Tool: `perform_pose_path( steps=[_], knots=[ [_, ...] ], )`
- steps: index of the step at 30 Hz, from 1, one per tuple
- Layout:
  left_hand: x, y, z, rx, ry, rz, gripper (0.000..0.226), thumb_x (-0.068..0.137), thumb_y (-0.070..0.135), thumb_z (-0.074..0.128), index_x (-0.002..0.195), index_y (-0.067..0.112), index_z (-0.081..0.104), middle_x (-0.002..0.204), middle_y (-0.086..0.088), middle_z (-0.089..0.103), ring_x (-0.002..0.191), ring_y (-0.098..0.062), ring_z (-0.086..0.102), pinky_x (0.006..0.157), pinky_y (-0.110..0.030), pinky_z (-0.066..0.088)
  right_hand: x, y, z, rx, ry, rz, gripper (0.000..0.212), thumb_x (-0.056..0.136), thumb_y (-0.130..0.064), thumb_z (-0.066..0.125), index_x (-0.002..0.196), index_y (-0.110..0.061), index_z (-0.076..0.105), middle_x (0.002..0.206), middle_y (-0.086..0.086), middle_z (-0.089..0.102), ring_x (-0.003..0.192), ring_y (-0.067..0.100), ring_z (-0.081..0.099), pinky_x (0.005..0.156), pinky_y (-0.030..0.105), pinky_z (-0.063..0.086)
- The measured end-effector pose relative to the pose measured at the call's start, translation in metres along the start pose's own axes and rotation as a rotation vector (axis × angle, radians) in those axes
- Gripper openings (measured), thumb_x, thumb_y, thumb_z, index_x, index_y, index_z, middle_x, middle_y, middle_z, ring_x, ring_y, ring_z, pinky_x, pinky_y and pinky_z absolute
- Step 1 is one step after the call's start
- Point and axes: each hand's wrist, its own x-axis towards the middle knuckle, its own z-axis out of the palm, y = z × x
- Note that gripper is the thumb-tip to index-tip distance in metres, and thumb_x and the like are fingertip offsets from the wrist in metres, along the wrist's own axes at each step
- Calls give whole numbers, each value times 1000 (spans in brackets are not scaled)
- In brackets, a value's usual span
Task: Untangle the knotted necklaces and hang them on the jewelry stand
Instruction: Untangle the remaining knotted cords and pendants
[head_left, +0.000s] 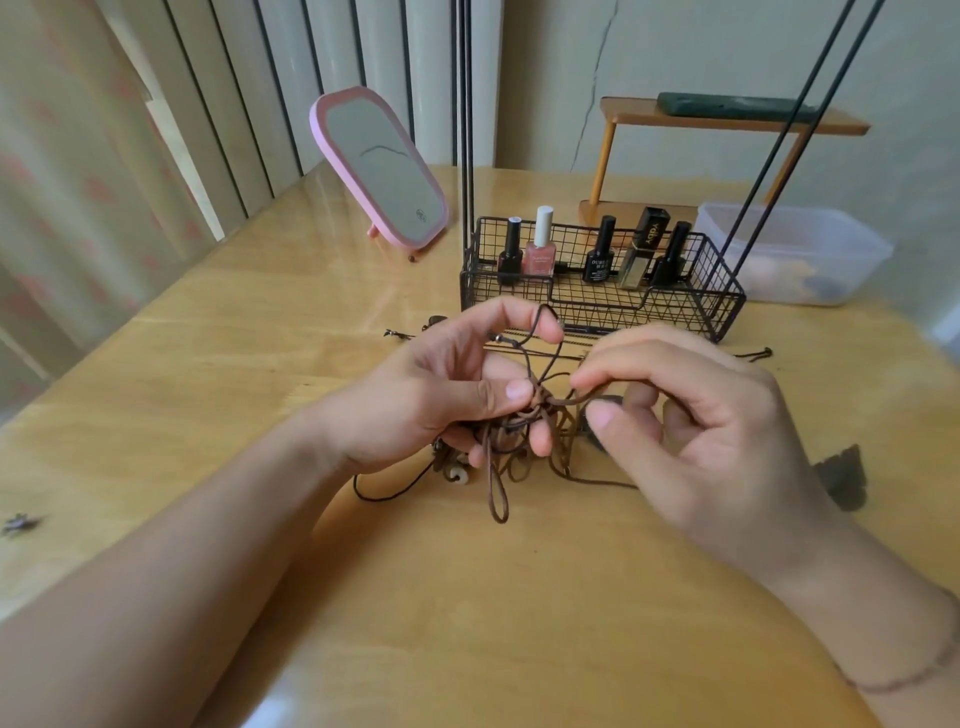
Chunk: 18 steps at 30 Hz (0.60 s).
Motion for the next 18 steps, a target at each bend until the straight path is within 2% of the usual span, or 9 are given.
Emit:
perform_pose_path(
  steps=[2,3,5,7,8,12,16,18],
  knots=[
    [0,0,1,-12,12,-7,30,95,12,59,118,19,42,79,-7,72,50,-12,57,46,-17,44,-2,-3,-2,-5,-11,-45,7,83,-15,68,87,-12,72,108,-1,59,65,19,50,61,11,34],
    [0,0,2,-11,17,-9,30,95,12,62,117,18,42,79,-6,73,51,-13,59,45,-18,44,-2,-5,-2,-9,-21,-52,11,83,-23,70,86,-13,73,110,-1,57,68,19,52,62,15,37],
    [0,0,3,17,33,-13,30,91,9,61,113,16,41,76,-5,72,50,-16,62,43,-18,41,-2,-5,0,-41,-23,-28,24,81,-39,74,85,-16,75,112,-3,55,73,22,57,60,31,46],
    [0,0,4,59,51,-9,29,89,4,59,109,15,41,71,-4,70,52,-18,64,42,-20,40,-1,-4,2,-88,6,10,29,81,-46,73,85,-18,76,111,-6,56,75,22,58,61,39,48],
    [1,-1,5,85,57,-3,30,88,4,60,108,15,41,70,-5,69,53,-18,65,42,-21,40,-1,-4,2,-98,13,26,28,81,-46,72,84,-18,76,111,-8,57,74,20,58,61,38,48],
    [0,-1,6,173,84,26,30,88,10,63,109,16,44,70,-11,66,57,-23,67,45,-28,43,-1,-3,1,-99,-14,75,16,82,-36,70,81,-21,76,108,-13,58,78,16,60,62,18,40],
    [1,-4,8,157,120,73,31,89,4,62,117,12,51,72,-15,67,59,-23,62,58,-30,53,-1,-2,2,-78,-45,110,9,80,-31,70,77,-23,71,107,-12,58,81,17,60,62,24,46],
    [2,-5,7,193,162,88,30,89,5,66,117,12,55,72,-16,66,61,-22,58,64,-31,50,0,-2,1,-43,-61,124,10,81,-32,68,77,-23,70,108,-13,57,84,16,59,63,22,47]
  ],
)
